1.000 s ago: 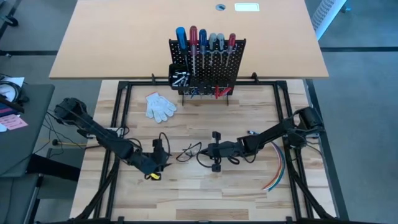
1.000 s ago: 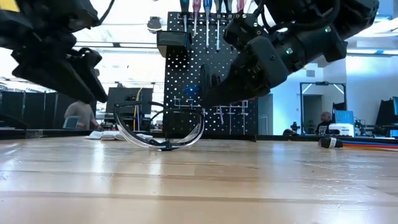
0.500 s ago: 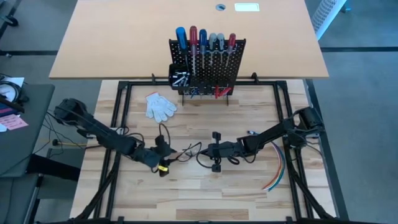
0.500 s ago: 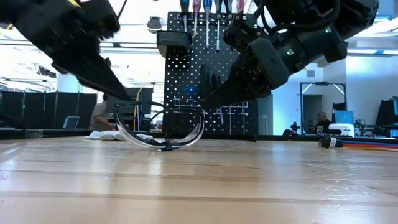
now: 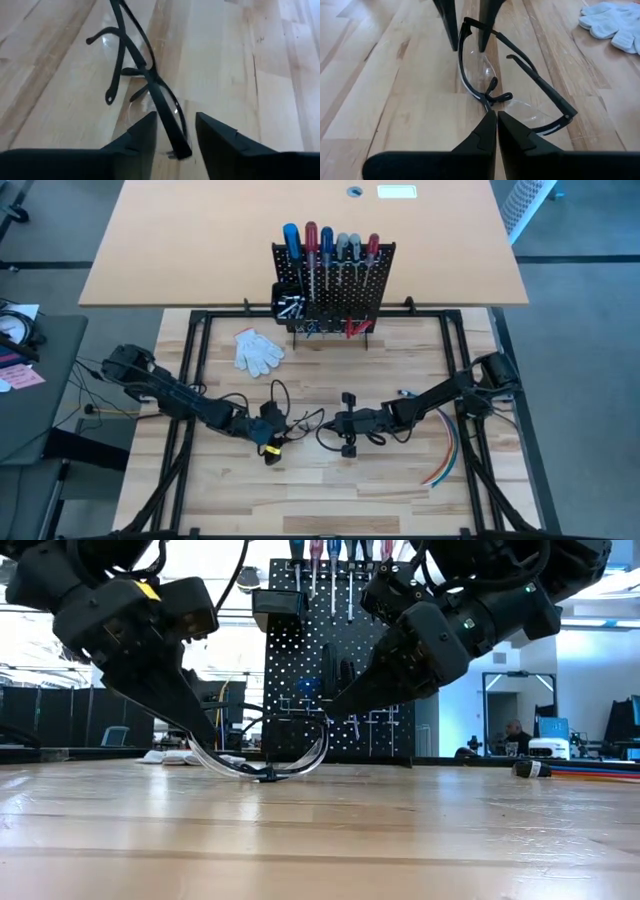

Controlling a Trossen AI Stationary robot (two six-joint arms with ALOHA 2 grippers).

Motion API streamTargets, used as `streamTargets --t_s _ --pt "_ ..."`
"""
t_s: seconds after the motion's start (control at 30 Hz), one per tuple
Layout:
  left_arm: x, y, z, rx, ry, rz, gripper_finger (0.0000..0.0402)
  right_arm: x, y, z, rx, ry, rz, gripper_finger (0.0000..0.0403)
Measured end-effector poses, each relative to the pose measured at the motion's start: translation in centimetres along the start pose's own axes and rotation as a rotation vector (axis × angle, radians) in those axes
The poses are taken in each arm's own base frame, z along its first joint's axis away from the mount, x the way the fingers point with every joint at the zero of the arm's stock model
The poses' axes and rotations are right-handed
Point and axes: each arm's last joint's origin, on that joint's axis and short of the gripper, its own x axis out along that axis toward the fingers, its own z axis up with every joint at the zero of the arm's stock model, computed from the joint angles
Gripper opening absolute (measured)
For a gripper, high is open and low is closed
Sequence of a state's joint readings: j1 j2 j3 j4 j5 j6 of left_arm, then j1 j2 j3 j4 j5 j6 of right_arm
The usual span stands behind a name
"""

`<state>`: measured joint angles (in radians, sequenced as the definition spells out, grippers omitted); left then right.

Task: Hang tools onto peg board
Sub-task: Put the safety glasses in the pegboard bin

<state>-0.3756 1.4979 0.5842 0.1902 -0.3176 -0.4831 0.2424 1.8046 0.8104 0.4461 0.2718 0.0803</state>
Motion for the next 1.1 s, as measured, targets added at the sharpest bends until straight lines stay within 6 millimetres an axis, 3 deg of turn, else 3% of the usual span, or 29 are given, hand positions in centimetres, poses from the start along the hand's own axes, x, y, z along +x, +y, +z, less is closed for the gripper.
streamTargets --t_s 0.27,0.4,0.53,0.7,0.8,0.93,1.1 --pt "-1.5 -0.5 2.0 0.064 0.055 0.023 0.0017 0.0 0.0 -0.1 -0.003 0.006 0.0 0.0024" --pt "-3.0 -0.8 3.8 0.105 0.074 0.094 0.0023 -0.3 0.1 -0.3 -0.025 0.047 0.001 0.0024" --pt "-5.7 -1.1 6.2 0.179 0.047 0.231 0.0022 -2.0 0.1 0.4 -0.052 0.092 -0.034 0.0024" --pt "-9.6 -1.6 9.8 0.223 -0.11 0.297 0.0015 -4.2 0.6 1.4 -0.085 0.096 -0.107 0.0024" --pt "-10.6 -1.6 10.6 0.225 -0.169 0.276 0.0017 -4.8 1.2 1.6 -0.099 0.084 -0.1 0.0024" --pt "-9.5 -1.1 9.8 0.181 -0.11 0.218 0.0018 -5.0 2.2 1.5 -0.152 0.076 -0.078 0.0024" --pt "-5.7 -0.9 6.6 0.128 -0.043 0.2 0.0019 -5.2 2.8 1.7 -0.158 0.043 -0.058 0.0024"
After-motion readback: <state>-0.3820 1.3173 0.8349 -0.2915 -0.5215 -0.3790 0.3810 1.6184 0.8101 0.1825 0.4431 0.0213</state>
